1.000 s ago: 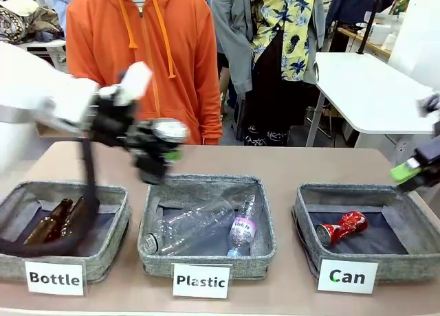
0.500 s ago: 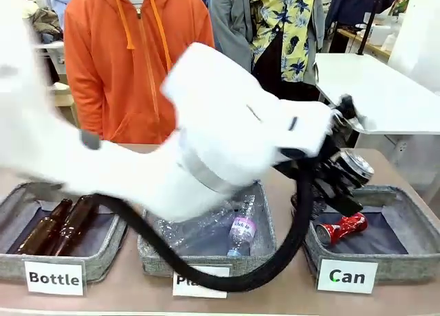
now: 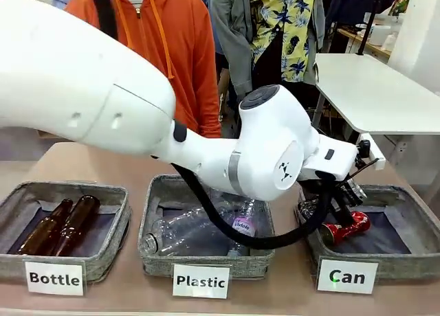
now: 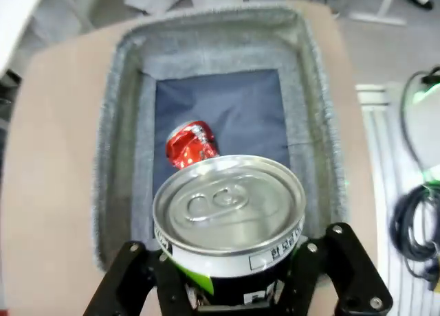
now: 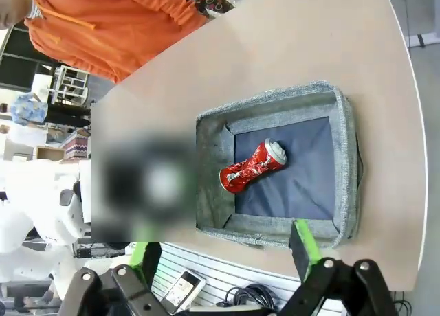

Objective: Sort the can waste into the basket.
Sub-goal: Pick up the can waste from the table and place it in the right Fabric basket.

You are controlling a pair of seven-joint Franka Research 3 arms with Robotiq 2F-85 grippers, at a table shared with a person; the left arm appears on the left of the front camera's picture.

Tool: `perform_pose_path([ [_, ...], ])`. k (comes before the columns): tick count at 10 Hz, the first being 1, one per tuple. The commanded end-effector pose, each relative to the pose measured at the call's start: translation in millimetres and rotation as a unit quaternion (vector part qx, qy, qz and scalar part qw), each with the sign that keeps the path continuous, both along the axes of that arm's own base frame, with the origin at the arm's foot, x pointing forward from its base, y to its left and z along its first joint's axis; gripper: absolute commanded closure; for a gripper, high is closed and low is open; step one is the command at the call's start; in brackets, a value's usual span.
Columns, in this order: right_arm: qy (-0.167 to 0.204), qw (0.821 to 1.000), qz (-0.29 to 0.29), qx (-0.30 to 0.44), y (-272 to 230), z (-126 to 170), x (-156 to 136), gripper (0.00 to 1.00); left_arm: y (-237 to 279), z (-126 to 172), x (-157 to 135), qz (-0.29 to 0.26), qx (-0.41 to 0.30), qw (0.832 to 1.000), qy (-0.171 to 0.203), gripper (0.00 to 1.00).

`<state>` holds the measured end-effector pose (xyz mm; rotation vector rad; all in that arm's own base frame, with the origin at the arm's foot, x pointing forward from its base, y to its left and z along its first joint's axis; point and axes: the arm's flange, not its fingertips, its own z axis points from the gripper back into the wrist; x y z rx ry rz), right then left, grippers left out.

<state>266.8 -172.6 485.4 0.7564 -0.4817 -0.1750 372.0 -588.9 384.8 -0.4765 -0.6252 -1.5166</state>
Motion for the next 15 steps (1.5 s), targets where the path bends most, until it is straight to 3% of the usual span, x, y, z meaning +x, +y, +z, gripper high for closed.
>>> perform_pose_path([
  [1, 0.008, 1.000, 0.000, -0.005, 0.4, 2.4, -1.7, 0.00, 30.2, -0.1, -20.7, -0.002, -0.025, 1.000, 0.002, 1.00],
  [5, 0.008, 1.000, 0.000, -0.005, 0.4, 2.4, -1.7, 0.00, 11.2, 8.6, -17.2, -0.028, -0.017, 0.999, 0.012, 1.00],
  [8, 0.008, 1.000, 0.000, -0.005, 0.4, 2.4, -1.7, 0.00, -1.6, 46.1, -16.7, -0.037, -0.016, 0.999, -0.012, 1.00],
  [10, 0.008, 1.000, 0.000, -0.005, 0.4, 2.4, -1.7, 0.00, -17.8, 46.5, -7.9, -0.021, -0.029, 0.999, -0.031, 1.00],
  [13, 0.008, 1.000, 0.000, -0.005, 0.4, 2.4, -1.7, 0.00, -24.5, 38.6, 1.2, -0.008, -0.061, 0.998, -0.021, 1.00],
  [14, 0.008, 1.000, 0.000, -0.005, 0.4, 2.4, -1.7, 0.00, -25.8, 37.7, 0.3, -0.015, -0.070, 0.997, -0.030, 0.50],
  [15, 0.008, 1.000, 0.000, -0.005, 0.4, 2.4, -1.7, 0.00, -26.6, 37.0, -0.9, -0.019, -0.069, 0.997, -0.028, 0.41],
])
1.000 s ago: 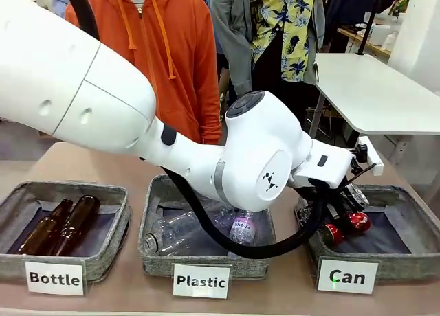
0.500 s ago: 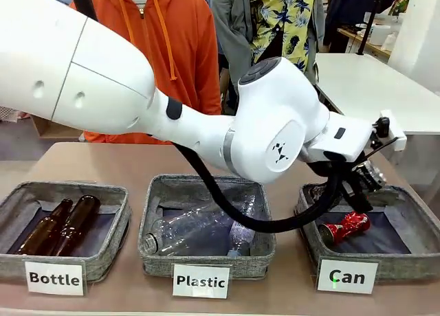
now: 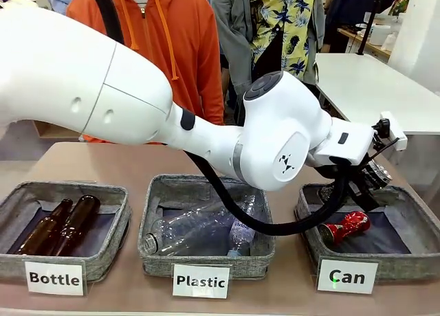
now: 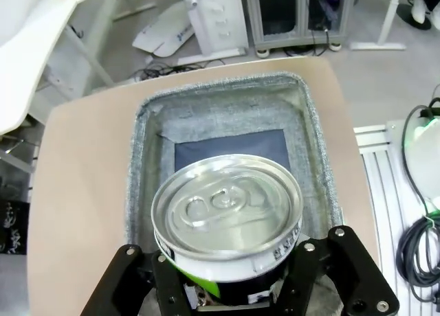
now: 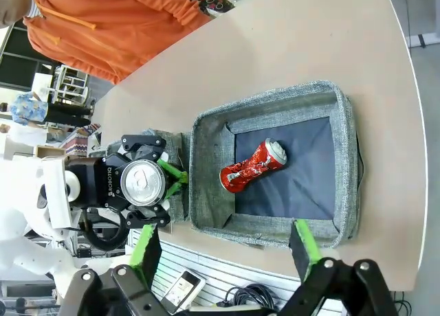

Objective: Sort the can waste into the basket.
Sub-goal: Pick up the can waste from the table and place it in the right Fabric basket.

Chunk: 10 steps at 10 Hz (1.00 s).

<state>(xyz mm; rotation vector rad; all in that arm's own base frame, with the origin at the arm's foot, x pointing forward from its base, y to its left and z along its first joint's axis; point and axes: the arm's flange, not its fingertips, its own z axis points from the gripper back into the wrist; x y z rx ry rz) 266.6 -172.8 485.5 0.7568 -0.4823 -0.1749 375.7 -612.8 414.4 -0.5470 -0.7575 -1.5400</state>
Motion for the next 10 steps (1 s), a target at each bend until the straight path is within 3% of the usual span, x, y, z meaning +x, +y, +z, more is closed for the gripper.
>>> perform_pose_path([
  [1, 0.009, 1.000, 0.000, -0.005, 0.6, 2.3, -1.5, 0.00, -2.1, 8.3, -5.2, 0.001, -0.012, 1.000, -0.001, 0.00],
  [3, 0.009, 1.000, 0.000, -0.005, 0.6, 2.3, -1.5, 0.00, 0.5, 9.7, -6.1, -0.001, -0.015, 1.000, -0.003, 0.00],
  [4, 0.009, 1.000, 0.000, -0.005, 0.6, 2.3, -1.5, 0.00, 1.2, 9.5, -6.6, -0.001, -0.016, 1.000, -0.004, 0.17],
  [6, 0.009, 1.000, 0.000, -0.005, 0.6, 2.3, -1.5, 0.00, 1.9, 10.6, -5.6, 0.001, -0.018, 1.000, -0.005, 0.00],
  [10, 0.009, 1.000, 0.000, -0.005, 0.6, 2.3, -1.5, 0.00, 12.9, 14.3, 1.5, 0.009, -0.029, 1.000, 0.008, 0.00],
])
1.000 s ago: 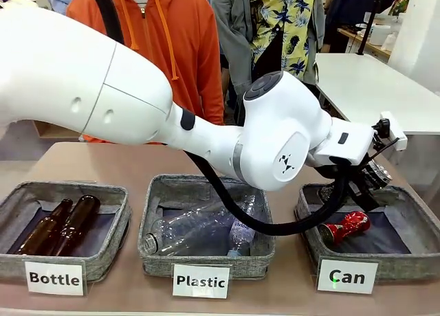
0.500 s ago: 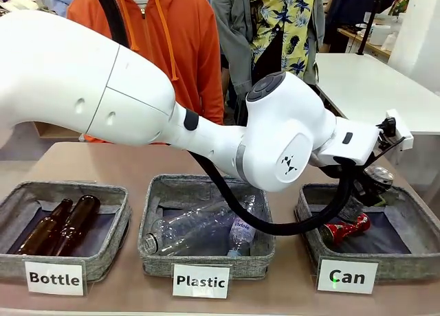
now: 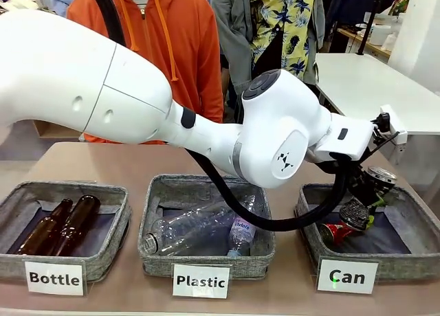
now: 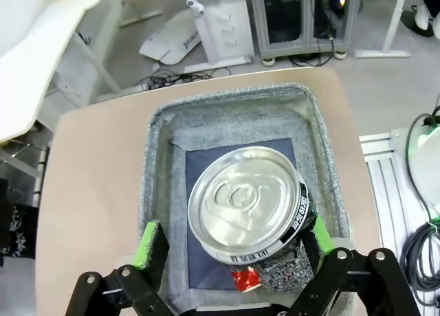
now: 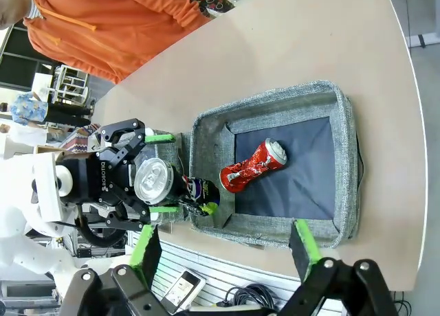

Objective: Sort the can waste into the basket.
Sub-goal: Pick up the can waste from the table and place it in the right Fabric basket.

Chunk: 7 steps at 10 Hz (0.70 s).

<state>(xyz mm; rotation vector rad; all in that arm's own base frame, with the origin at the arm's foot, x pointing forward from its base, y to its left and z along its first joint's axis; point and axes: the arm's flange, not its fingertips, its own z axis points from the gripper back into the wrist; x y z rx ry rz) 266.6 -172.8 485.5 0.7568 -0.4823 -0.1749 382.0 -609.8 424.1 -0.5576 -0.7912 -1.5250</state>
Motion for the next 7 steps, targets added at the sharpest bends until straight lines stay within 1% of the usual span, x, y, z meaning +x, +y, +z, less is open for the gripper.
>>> perform_pose_path([
  [1, 0.009, 1.000, 0.000, -0.005, 0.6, 2.3, -1.5, 0.00, 15.8, 8.9, -5.0, 0.007, -0.021, 1.000, 0.009, 0.00],
  [2, 0.009, 1.000, 0.000, -0.005, 0.6, 2.3, -1.5, 0.00, 20.0, 10.1, -3.8, 0.016, -0.004, 1.000, 0.002, 0.00],
  [3, 0.009, 1.000, 0.000, -0.005, 0.6, 2.3, -1.5, 0.00, 23.0, 7.2, 0.0, -0.008, 0.018, 1.000, 0.013, 0.00],
  [4, 0.009, 1.000, 0.000, -0.005, 0.6, 2.3, -1.5, 0.00, 20.8, -7.2, 7.1, 0.016, 0.044, 0.999, -0.014, 0.00],
  [5, 0.009, 1.000, 0.000, -0.005, 0.6, 2.3, -1.5, 0.00, 21.9, -18.4, 16.5, 0.031, 0.021, 0.999, 0.039, 0.00],
  [6, 0.009, 1.000, 0.000, -0.005, 0.6, 2.3, -1.5, 0.00, 22.6, -27.2, 21.4, 0.076, 0.010, 0.997, -0.014, 0.00],
  [7, 0.009, 1.000, 0.000, -0.005, 0.6, 2.3, -1.5, 0.00, 20.5, -29.5, 18.5, 0.039, -0.002, 0.999, -0.004, 0.00],
])
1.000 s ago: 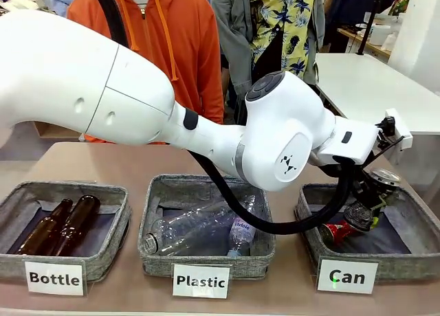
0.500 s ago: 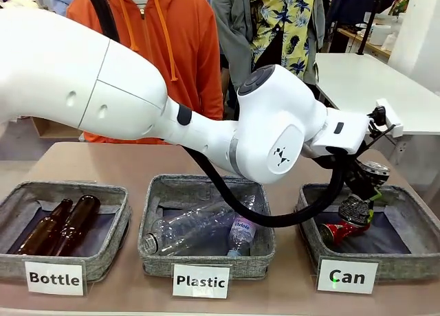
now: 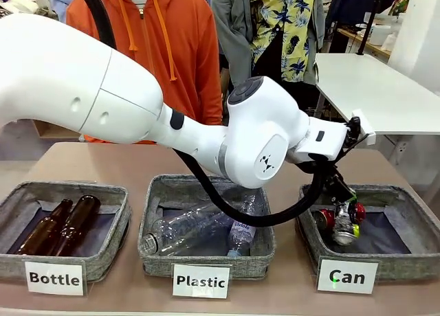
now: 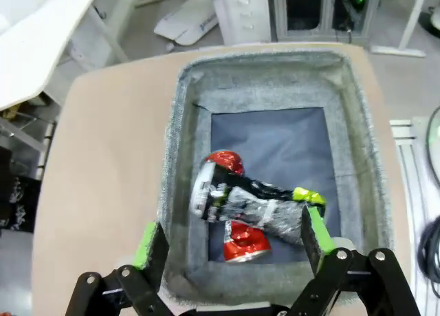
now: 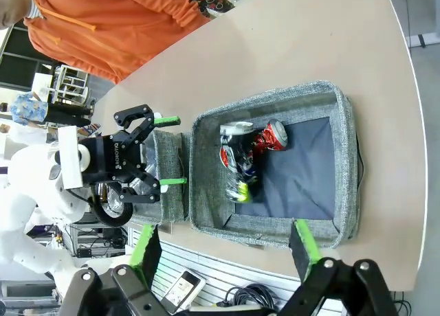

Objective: Sort the can waste into the basket.
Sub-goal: Pick up the can waste from the table and place it in the right Fabric basket.

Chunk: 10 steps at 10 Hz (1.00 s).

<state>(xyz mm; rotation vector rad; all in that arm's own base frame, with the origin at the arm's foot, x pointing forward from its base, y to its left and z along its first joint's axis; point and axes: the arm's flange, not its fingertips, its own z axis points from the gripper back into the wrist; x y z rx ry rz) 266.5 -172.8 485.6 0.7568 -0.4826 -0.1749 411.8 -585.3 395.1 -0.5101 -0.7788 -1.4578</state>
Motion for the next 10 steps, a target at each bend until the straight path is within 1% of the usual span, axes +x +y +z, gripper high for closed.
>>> perform_pose_path([
  [1, 0.009, 1.000, 0.000, -0.005, 0.7, 2.2, -1.4, 0.00, -3.3, 5.7, -13.0, -0.010, -0.022, 1.000, -0.002, 0.00],
  [2, 0.009, 1.000, 0.000, -0.005, 0.7, 2.2, -1.4, 0.00, 3.1, 16.1, -13.1, -0.016, -0.043, 0.999, 0.017, 0.00],
  [3, 0.009, 1.000, 0.000, -0.005, 0.7, 2.2, -1.4, 0.00, 16.4, 27.8, -10.6, -0.013, -0.062, 0.997, 0.052, 0.00],
  [4, 0.000, 1.000, 0.000, 0.000, 0.0, 0.0, 0.0, 0.00, 37.3, 40.9, -5.7, 0.009, -0.059, 0.992, 0.109, 0.00],
  [5, 0.011, 0.999, 0.031, 0.015, 16.7, -3.2, 19.7, 0.00, 66.5, 56.1, -0.6, 0.016, -0.055, 0.989, 0.134, 0.00],
  [6, 0.012, 0.997, 0.066, 0.033, 40.6, -5.7, 40.7, 0.00, 103.2, 74.5, 2.8, 0.011, -0.040, 0.987, 0.158, 0.00],
  [7, 0.009, 0.993, 0.102, 0.051, 71.9, -8.7, 62.0, 0.00, 150.5, 96.1, 1.6, 0.036, -0.047, 0.986, 0.155, 0.00],
  [8, 0.005, 0.991, 0.124, 0.055, 101.8, -12.4, 75.0, 0.00, 195.8, 110.8, -5.8, 0.046, -0.051, 0.983, 0.171, 0.00],
  [9, 0.004, 0.987, 0.146, 0.062, 133.1, -17.9, 89.5, 0.00, 240.0, 119.6, -13.1, 0.057, -0.059, 0.978, 0.192, 0.00],
  [10, 0.005, 0.983, 0.172, 0.065, 165.9, -24.6, 103.1, 0.00, 280.7, 121.5, -18.7, 0.096, -0.077, 0.968, 0.218, 0.00],
])
